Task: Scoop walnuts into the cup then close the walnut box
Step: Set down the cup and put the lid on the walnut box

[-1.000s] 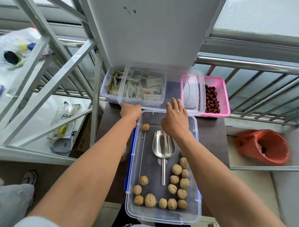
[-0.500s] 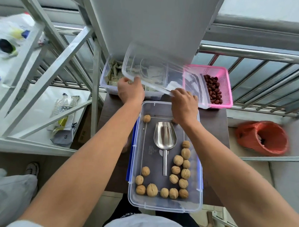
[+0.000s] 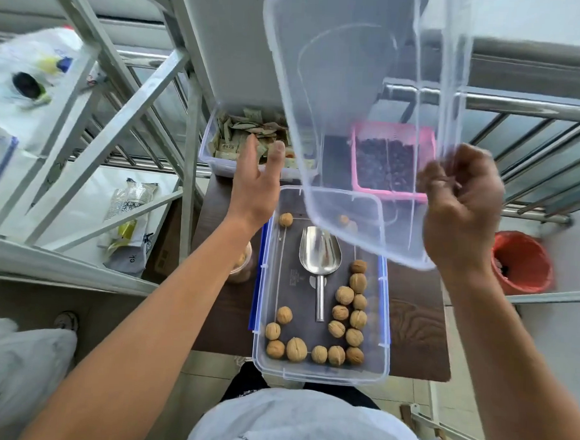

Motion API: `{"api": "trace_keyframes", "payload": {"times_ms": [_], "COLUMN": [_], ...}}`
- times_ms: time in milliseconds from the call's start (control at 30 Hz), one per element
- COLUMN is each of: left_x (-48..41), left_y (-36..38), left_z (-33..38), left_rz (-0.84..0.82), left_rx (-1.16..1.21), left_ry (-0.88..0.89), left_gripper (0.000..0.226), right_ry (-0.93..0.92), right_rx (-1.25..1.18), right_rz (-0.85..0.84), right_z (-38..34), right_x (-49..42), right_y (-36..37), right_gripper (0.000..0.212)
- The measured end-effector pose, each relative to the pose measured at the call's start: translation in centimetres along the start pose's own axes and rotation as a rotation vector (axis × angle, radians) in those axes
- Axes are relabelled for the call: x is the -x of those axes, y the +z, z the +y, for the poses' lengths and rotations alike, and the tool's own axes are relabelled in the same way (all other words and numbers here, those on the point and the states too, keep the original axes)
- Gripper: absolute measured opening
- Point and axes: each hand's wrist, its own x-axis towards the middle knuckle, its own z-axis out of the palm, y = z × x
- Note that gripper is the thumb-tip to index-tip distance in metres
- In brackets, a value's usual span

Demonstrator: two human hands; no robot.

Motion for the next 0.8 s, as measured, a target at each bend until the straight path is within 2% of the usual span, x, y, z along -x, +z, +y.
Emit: {"api": "trace_keyframes", "payload": {"times_ms": [100,133,200,300,400,533,633,733,800], "left_x": [1.9,2.5,4.2,7.8,11.2,12.7,12.6,12.2,11.9], "left_y": [-0.3,-0.3,-0.1,0.3,0.3,0.4,1.0,1.3,1.4], "left_z": [-0.1,-0.4,-1.2,-3.3,-6.7,-10.0,-11.0,-12.0,-12.6], "left_rz": [-0.031,-0.011,0.016,-0.009,-0.065,-0.066,-0.074,-0.109,-0.131], "left_rx": [-0.051,-0.054,-0.074,-0.197,-0.278,-0.305,-0.315,-0.352,-0.361], "left_ry": [0.017,0.025,0.043,-0.011,-0.115,-0.192,-0.195,-0.251,-0.273], "left_gripper": [0.02,0.023,0.048,0.056,0.065,0.063,0.065,0.064,0.064], "right_ry": [0.292,0.403,0.591,0.753,0.779,0.715,0.697,0.719,0.735], "right_rx": [-0.203,-0.254,-0.266,-0.077,0.11,0.24,0.276,0.339,0.346], "right_rz": [-0.095,-0.115,-0.092,-0.057,-0.137,-0.217,-0.218,-0.205,-0.189], "right_z": [1.0,1.6,3.5,7.2,10.4,11.2,12.2,12.9,13.2], "right_x": [1.0,1.4,2.4,4.7,7.8,9.9,10.3,10.5,11.0], "right_y": [-1.7,-2.0,-2.3,-2.5,-2.4,-1.6,-1.4,-1.2,-0.9], "right_gripper": [0.019,0.021,0.025,0.016,0.031,0.013,0.027,0.024,0.031]}}
